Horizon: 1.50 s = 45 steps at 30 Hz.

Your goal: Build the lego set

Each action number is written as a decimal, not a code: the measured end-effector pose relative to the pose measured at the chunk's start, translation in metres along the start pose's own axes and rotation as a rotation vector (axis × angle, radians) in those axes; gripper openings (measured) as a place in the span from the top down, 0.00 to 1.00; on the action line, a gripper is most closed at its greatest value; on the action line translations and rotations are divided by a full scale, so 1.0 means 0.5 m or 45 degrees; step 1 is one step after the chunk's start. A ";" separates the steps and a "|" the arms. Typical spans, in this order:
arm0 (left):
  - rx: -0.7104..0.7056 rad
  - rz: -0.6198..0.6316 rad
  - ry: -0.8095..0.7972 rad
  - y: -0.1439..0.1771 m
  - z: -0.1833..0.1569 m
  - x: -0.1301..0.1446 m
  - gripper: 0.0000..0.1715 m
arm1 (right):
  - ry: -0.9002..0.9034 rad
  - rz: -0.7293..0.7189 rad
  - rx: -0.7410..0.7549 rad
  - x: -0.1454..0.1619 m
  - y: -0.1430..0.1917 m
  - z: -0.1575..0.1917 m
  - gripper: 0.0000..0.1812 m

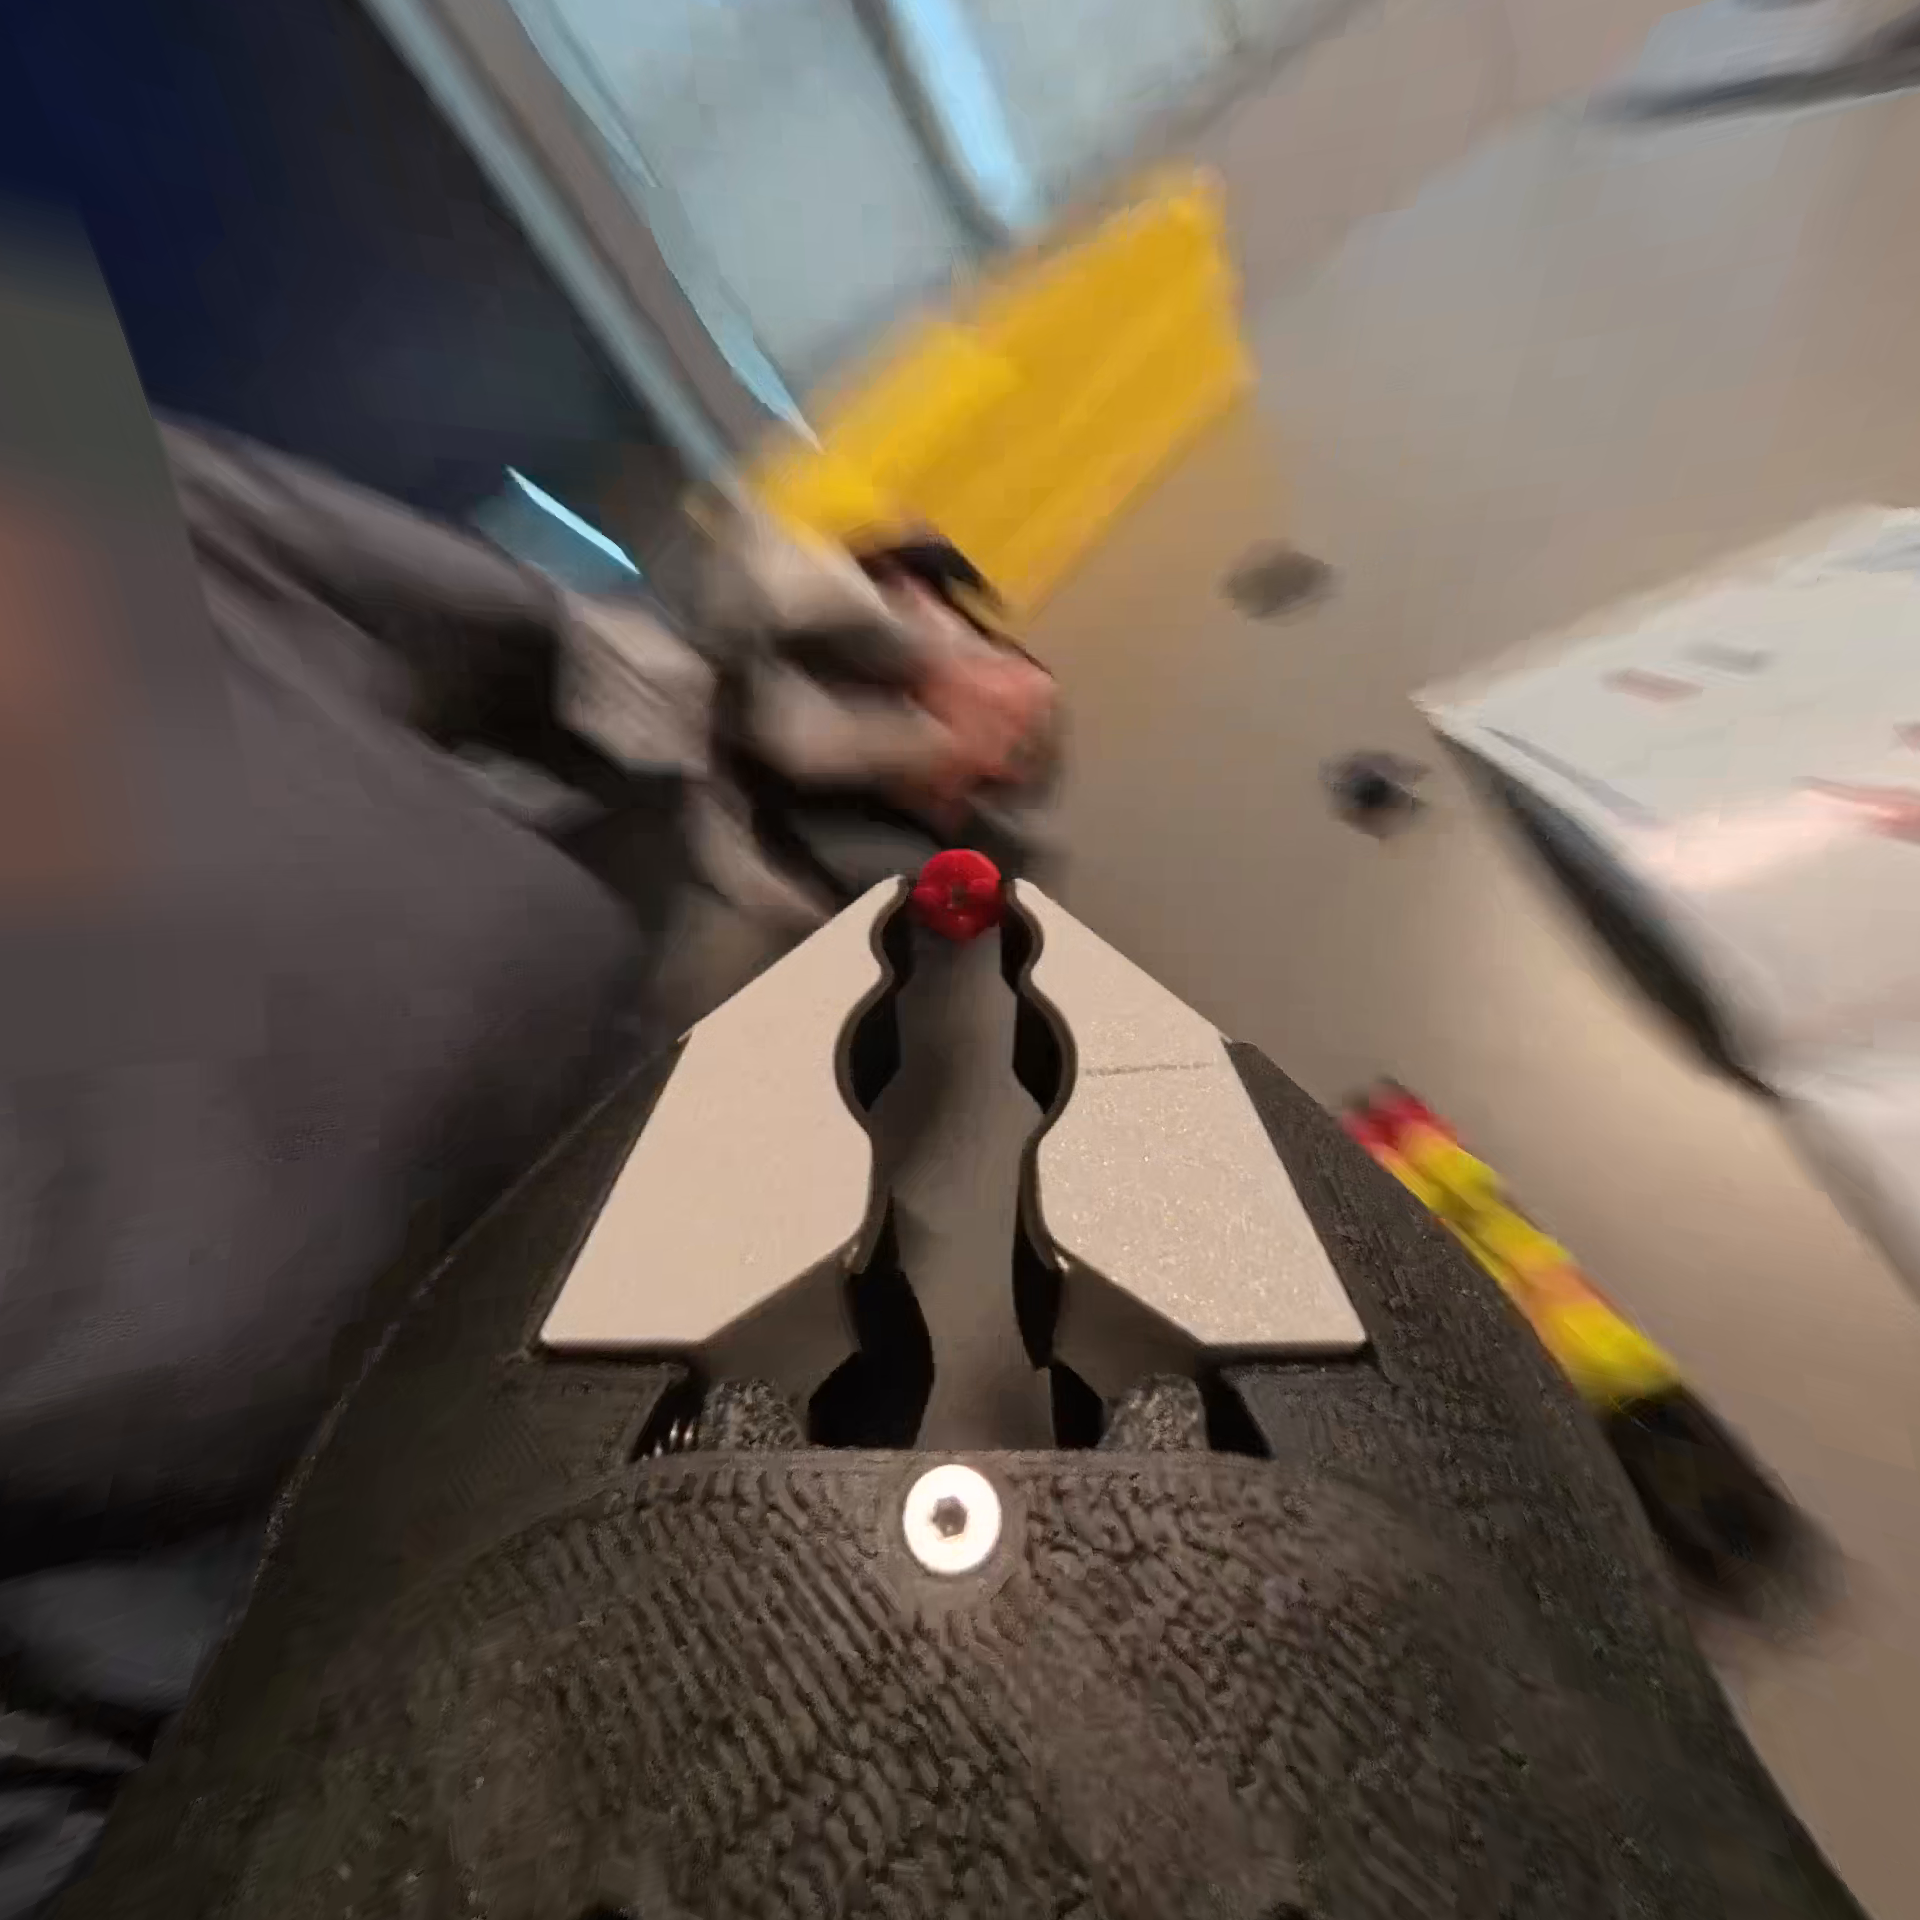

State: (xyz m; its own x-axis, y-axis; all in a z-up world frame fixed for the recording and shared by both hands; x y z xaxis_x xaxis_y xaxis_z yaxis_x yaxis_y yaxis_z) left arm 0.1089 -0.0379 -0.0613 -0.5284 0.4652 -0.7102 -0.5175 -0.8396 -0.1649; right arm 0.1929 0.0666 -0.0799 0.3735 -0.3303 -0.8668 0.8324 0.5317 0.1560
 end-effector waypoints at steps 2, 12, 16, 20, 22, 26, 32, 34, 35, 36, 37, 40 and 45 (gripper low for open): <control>-0.034 -0.023 0.059 0.004 0.011 -0.001 0.73 | 0.177 0.231 0.221 0.025 0.004 -0.008 0.92; -0.045 0.015 0.303 0.005 0.036 0.017 0.79 | 0.362 0.639 0.376 0.073 -0.021 0.005 0.92; -0.040 0.031 0.292 0.003 0.034 0.019 0.80 | 0.361 0.616 0.367 0.072 -0.025 0.004 0.89; -0.049 0.029 0.300 0.004 0.037 0.020 0.81 | 0.396 0.608 0.354 0.073 -0.032 0.006 0.85; -0.052 0.027 0.311 0.005 0.039 0.021 0.81 | 0.450 0.572 0.344 0.067 -0.037 0.008 0.82; -0.023 -0.006 0.302 0.005 0.035 0.018 0.82 | 0.719 0.252 0.457 0.013 -0.012 0.009 0.75; 0.034 0.021 0.203 -0.003 0.017 0.023 0.83 | 0.865 -0.165 0.975 -0.047 0.093 -0.052 0.81; 0.045 0.011 0.221 -0.003 0.017 0.023 0.84 | 0.791 -0.246 1.092 -0.049 0.130 -0.070 0.86; 0.048 0.004 0.241 -0.003 0.019 0.024 0.84 | 0.772 -0.286 1.157 -0.050 0.146 -0.077 0.88; 0.053 -0.003 0.263 -0.002 0.020 0.024 0.85 | 0.765 -0.322 1.228 -0.050 0.161 -0.084 0.88; 0.056 -0.008 0.282 -0.002 0.022 0.025 0.85 | 0.768 -0.354 1.300 -0.048 0.178 -0.090 0.89; 0.061 -0.009 0.307 -0.002 0.024 0.027 0.86 | 0.805 -0.456 1.393 -0.046 0.202 -0.089 0.94; 0.048 0.000 0.273 0.001 0.023 0.026 0.86 | 0.962 -0.400 1.461 -0.039 0.194 -0.082 0.98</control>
State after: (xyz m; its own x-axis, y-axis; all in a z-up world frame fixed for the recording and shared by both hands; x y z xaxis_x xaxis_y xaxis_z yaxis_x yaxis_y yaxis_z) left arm 0.0940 -0.0288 -0.0627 -0.3754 0.3915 -0.8401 -0.5447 -0.8265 -0.1418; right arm 0.2496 0.1569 -0.0672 0.1108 0.3726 -0.9213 0.8414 -0.5285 -0.1126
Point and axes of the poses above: each gripper's, where its closed fingertips meet, y back along the fingers, x out of its underside, z = x × y across the jaws, the point moved 7 cm from there along y, back along the fingers, and after that the axes turned 3 degrees about -z, right-handed, at the moved point
